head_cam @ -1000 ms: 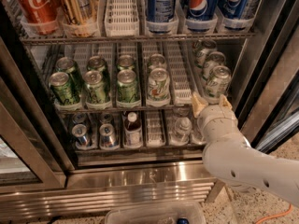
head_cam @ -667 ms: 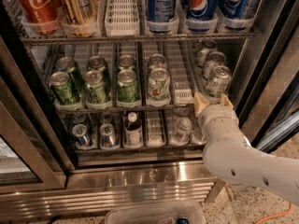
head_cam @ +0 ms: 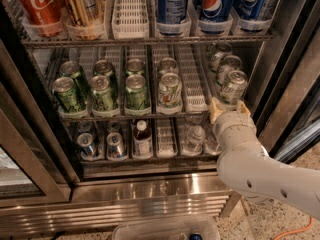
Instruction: Pick 7up can from middle shelf of fridge
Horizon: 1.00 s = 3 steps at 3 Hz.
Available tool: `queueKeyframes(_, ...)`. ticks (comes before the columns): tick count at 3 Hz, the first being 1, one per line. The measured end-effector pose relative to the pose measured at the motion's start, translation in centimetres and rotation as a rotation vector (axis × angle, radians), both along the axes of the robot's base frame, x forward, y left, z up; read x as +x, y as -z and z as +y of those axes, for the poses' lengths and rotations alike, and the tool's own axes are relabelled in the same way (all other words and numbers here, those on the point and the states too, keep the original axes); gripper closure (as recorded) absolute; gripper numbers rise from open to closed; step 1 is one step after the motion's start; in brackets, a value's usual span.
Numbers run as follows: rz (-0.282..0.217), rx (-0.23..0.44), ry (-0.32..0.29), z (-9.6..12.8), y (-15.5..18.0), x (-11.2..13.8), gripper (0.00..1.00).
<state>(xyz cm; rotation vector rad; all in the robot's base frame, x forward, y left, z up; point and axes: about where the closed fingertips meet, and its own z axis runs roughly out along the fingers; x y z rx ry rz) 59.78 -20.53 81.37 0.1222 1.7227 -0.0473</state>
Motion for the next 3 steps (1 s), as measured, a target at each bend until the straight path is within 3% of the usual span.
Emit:
queueKeyframes(2, -0.021, 0.005, 0.015, -0.4, -0.5, 0.4, 0.42)
queueKeyframes(3, -0.065, 0.031, 0.041, -0.3, -1.6, 1.9, 0.43)
